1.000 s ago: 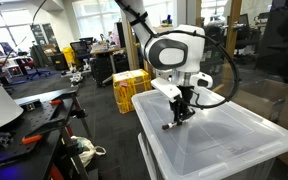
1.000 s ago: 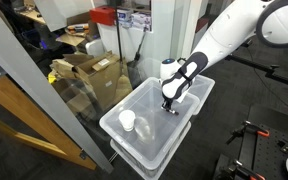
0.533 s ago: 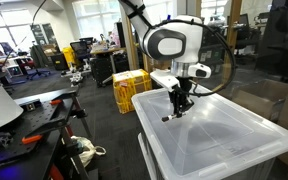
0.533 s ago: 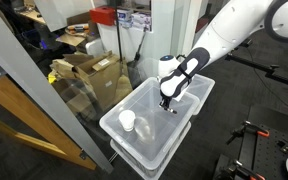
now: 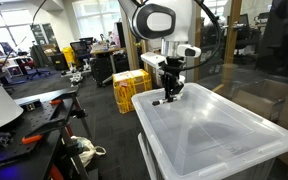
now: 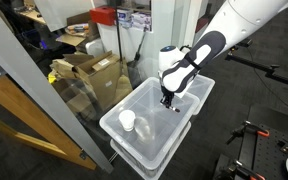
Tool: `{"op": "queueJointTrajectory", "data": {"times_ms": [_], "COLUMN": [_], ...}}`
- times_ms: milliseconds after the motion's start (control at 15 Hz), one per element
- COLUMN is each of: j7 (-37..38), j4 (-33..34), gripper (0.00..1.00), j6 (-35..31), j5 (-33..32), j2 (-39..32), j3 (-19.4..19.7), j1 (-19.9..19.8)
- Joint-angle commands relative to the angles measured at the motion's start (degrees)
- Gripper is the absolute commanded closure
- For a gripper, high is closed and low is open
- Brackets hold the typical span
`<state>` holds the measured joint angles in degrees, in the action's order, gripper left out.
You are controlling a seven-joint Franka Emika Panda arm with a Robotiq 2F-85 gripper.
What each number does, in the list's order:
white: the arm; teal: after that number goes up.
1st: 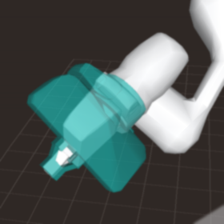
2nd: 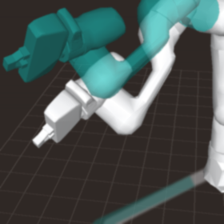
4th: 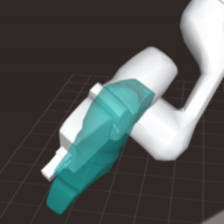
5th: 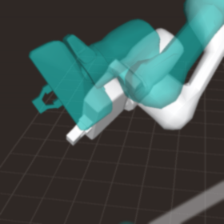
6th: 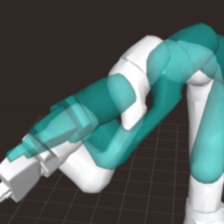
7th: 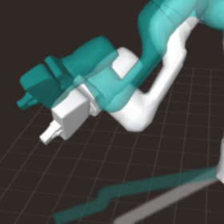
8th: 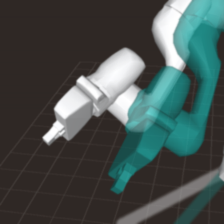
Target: Put the marker in the cup
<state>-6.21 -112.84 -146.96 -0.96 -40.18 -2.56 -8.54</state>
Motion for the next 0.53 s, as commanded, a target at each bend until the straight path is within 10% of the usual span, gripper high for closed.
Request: {"op": "queueJointTrajectory", "data": {"times_ms": [0,467], "j7": [1.9,10.42], "j4": [-6.81,-13.11], "gripper": [0.95,0.95], "j6": [1.31,-0.34], "j5": [0.29,-2.74], "j2": [7.64,15.29], "j3": [1.82,6.52], "j1": [2.35,8.32]}}
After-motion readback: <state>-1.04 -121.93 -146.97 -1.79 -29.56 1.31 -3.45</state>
